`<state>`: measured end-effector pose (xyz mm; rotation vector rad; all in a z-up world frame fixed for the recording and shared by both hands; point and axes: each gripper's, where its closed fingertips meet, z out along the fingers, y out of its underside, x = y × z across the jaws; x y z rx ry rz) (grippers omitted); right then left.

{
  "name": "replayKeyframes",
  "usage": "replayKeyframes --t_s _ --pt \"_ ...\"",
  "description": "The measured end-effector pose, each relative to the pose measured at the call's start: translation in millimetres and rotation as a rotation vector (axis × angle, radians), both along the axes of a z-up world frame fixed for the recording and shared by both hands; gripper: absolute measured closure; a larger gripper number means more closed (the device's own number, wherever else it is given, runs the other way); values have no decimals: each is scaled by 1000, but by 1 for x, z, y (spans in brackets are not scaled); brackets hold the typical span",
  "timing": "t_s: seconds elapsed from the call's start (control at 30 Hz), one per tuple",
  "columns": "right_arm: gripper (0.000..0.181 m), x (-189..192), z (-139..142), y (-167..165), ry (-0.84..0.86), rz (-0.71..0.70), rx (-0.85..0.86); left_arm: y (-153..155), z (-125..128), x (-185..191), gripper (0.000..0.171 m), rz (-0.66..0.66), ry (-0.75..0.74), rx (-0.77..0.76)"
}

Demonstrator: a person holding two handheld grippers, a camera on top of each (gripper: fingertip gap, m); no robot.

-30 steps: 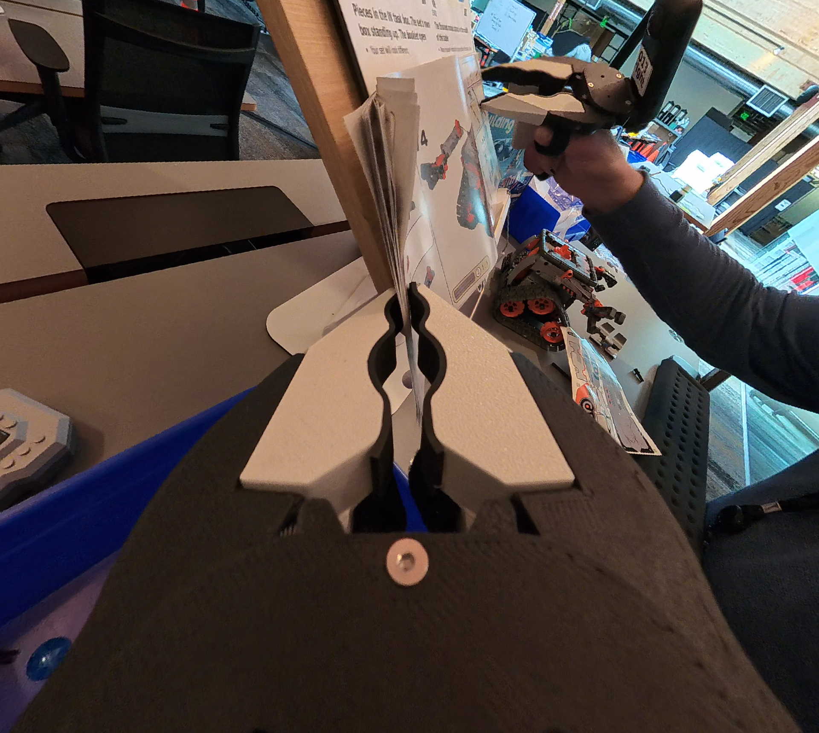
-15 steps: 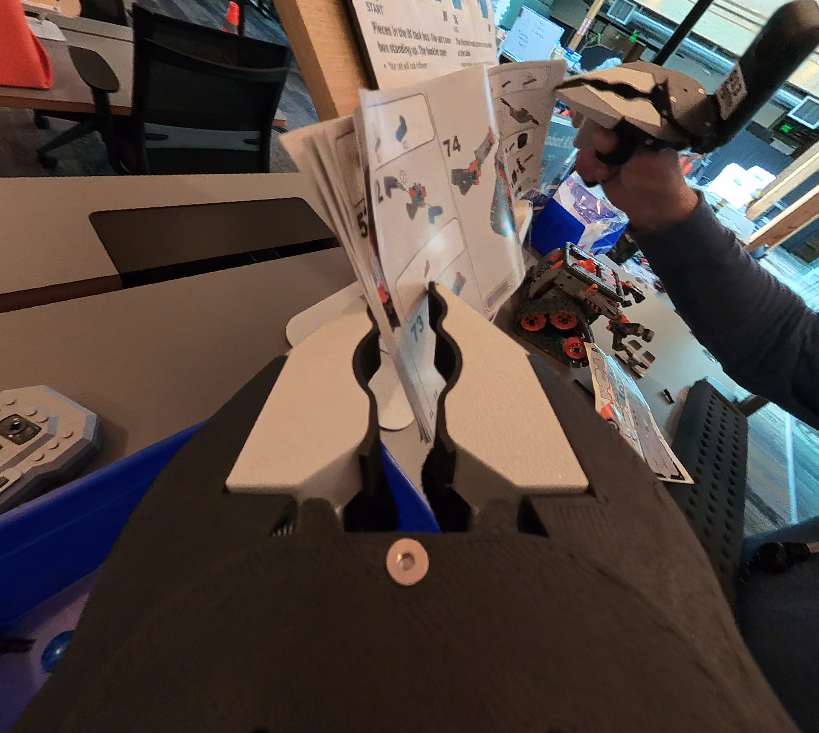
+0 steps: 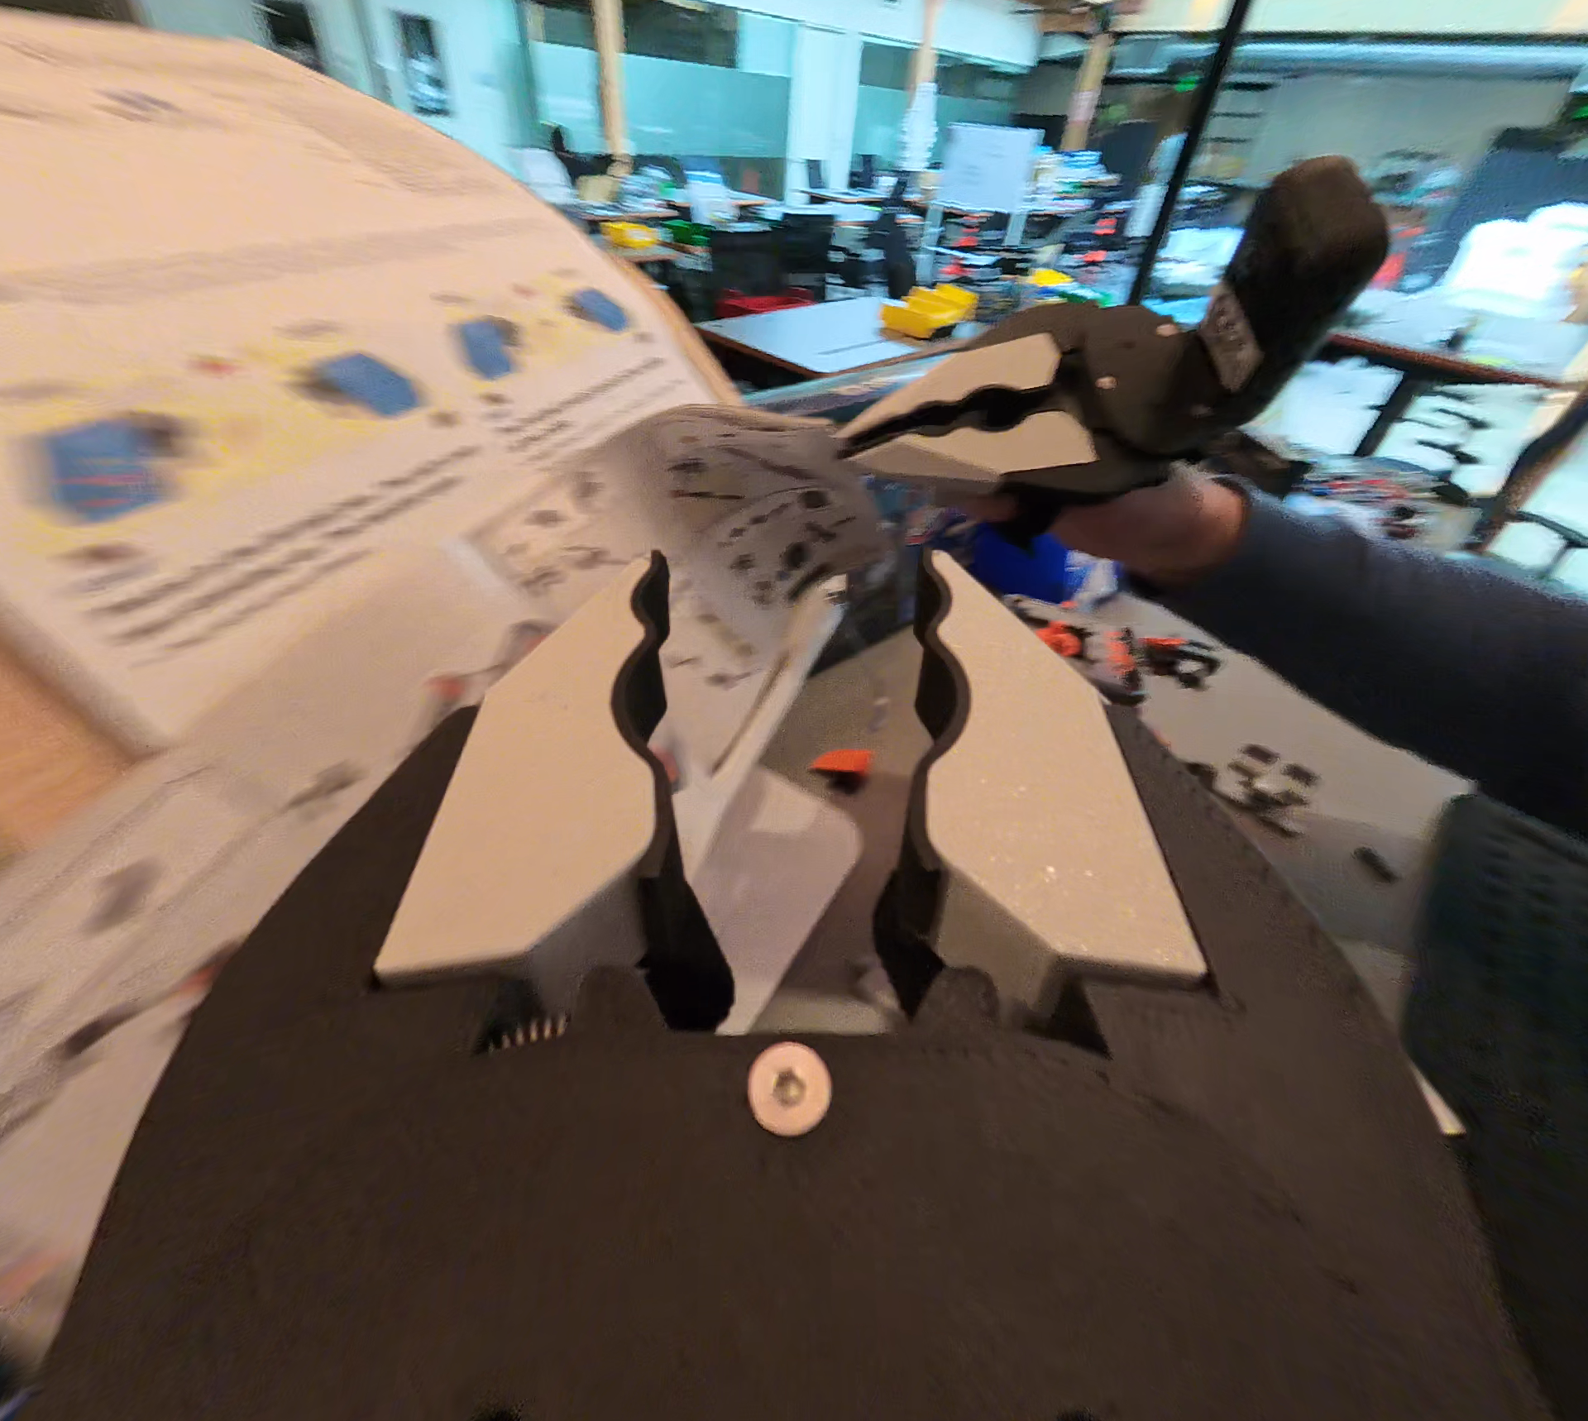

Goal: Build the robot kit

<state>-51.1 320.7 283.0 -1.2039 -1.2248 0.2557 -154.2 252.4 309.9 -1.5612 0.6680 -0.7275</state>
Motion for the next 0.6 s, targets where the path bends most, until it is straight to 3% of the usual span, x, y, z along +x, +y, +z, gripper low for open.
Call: replayKeyframes --t_s 0.1,0.17,0.27,0.43,0.6 --pt "181 -2 0 -4 5 14 10 18 -10 60 122 -133 -103 -103" --pt "180 -3 0 -5 11 16 10 37 -20 80 123 -146 -122 -166" --pt "180 -4 -3 -9 6 29 24 55 -27 94 132 -146 -170 -228" --pt "180 -1 1 -11 31 35 11 54 -17 106 169 -207 -270 -197" --pt "179 4 7 -8 42 58 -7 55 -11 111 171 -216 -311 -172"
